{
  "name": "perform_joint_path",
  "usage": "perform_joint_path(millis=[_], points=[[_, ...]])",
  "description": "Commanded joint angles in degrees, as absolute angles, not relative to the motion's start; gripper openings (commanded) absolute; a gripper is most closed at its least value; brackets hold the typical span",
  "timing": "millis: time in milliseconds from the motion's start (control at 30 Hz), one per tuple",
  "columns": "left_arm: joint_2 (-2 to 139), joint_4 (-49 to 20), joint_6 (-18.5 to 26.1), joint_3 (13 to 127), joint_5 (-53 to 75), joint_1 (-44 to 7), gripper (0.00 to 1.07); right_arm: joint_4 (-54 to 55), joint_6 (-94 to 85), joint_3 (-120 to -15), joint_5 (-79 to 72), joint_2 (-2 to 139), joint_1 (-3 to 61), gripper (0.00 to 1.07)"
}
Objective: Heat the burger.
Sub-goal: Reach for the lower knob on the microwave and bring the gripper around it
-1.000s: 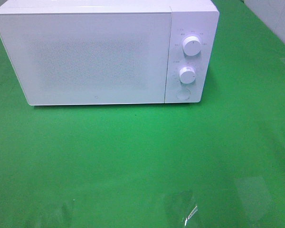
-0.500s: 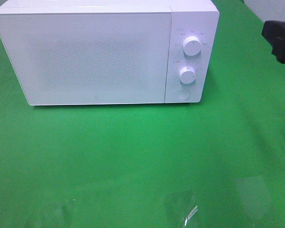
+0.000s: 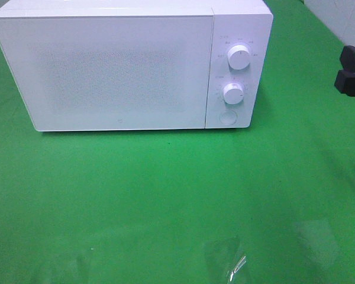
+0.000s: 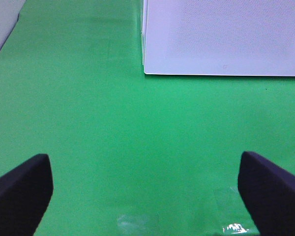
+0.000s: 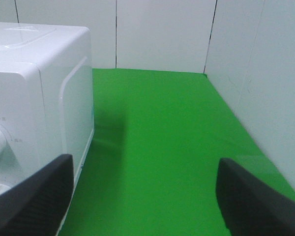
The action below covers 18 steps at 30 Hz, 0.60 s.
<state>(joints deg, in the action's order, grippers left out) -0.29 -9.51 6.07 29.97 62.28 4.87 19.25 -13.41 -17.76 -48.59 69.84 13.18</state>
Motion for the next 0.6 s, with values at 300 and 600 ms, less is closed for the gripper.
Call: perform_joint_path(millis=[300,600], points=[[-1.1,-10.0,6.2,29.7,61.4,4.9,0.94,34.1,-20.3,-17.5,-62.9,79.6,28.5,0.76],[-1.1,-10.0,6.2,29.7,61.4,4.9,0.94,42.1,-20.3,-21.4,-68.5,90.9,38.6,0.76]])
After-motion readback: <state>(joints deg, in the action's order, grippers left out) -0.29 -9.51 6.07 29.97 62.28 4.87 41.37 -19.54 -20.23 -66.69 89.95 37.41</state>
